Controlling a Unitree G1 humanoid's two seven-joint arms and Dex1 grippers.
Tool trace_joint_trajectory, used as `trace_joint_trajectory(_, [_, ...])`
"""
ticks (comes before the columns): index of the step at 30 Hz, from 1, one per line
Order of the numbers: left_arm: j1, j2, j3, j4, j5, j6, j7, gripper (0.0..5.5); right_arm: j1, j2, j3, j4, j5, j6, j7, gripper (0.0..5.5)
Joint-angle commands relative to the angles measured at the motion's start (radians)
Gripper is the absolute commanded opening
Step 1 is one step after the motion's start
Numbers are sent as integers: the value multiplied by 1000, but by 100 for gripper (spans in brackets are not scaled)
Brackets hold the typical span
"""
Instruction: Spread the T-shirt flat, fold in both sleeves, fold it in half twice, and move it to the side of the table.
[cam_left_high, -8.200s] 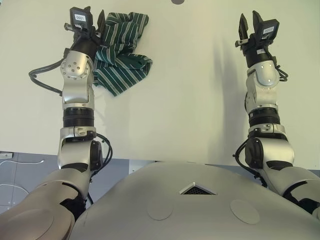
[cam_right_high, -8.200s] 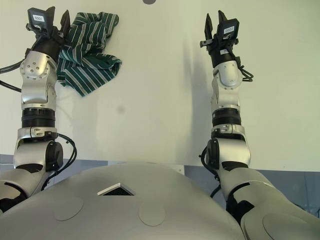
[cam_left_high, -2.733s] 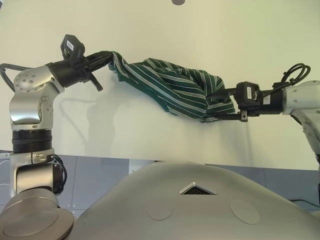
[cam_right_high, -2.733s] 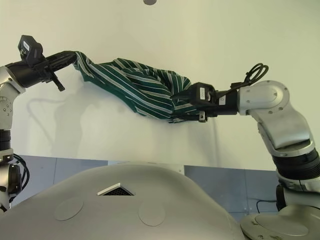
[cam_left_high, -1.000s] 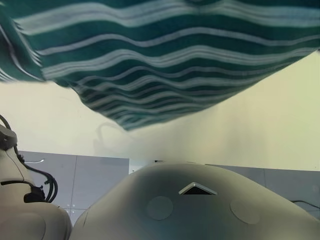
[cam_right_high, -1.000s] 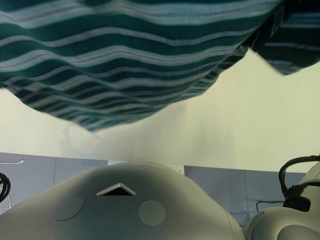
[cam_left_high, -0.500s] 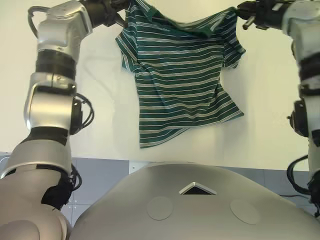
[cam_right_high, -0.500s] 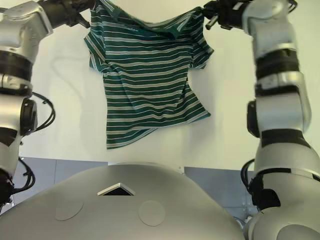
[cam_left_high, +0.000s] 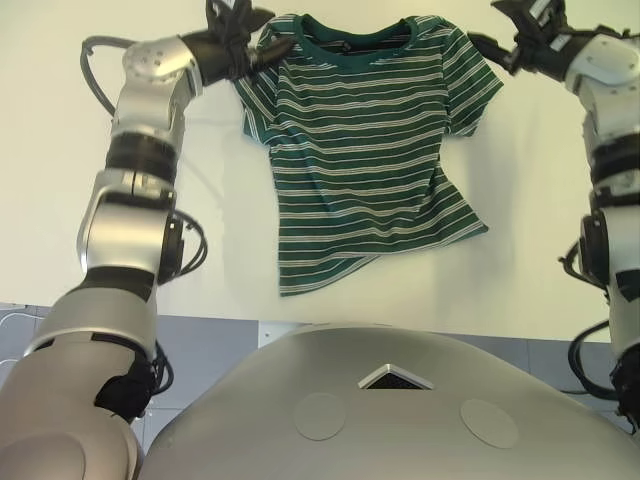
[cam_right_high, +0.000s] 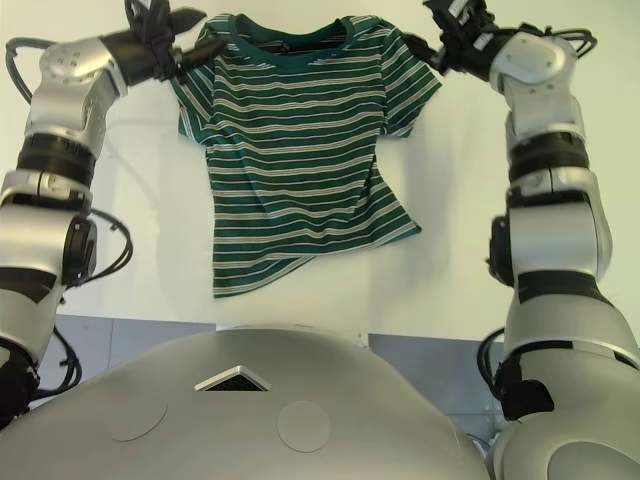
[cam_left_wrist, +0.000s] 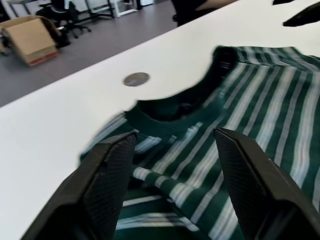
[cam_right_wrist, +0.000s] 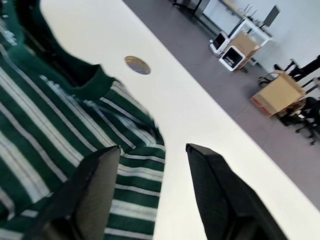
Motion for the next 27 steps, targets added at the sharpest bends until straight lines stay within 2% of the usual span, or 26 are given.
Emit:
trace_joint_trajectory(1, [377, 329, -105, -778, -145, 224, -295, 329, 476, -444, -74, -785, 312, 328, 448, 246])
trace_joint_trajectory(5, [448, 284, -136, -893, -81, 267, -230, 329, 613, -462, -104, -937, 316, 403, 436, 246])
trace_joint_trajectory(10, [463, 264, -230, -790, 182, 183, -129, 329, 701, -419, -93, -1030, 271, 457, 381, 246])
trace_joint_trajectory(15, [371, 175, -221, -554, 333, 101, 57, 329, 581, -254, -1, -854, 64, 407, 223, 246])
trace_joint_trajectory(19, [292, 115, -189, -390, 367, 69, 157, 329, 470, -92, -29, -770, 115, 509, 141, 246])
trace_joint_trajectory(22, [268, 116, -197, -307, 418, 24, 200, 329, 456, -84, -2, -720, 43, 504, 116, 246])
trace_joint_trajectory(24, [303, 133, -192, -367, 405, 27, 175, 329, 478, -100, 10, -704, -11, 451, 113, 246])
trace_joint_trajectory(27, [408, 219, -173, -585, 362, 93, 84, 329, 508, -102, -72, -829, 86, 484, 154, 246])
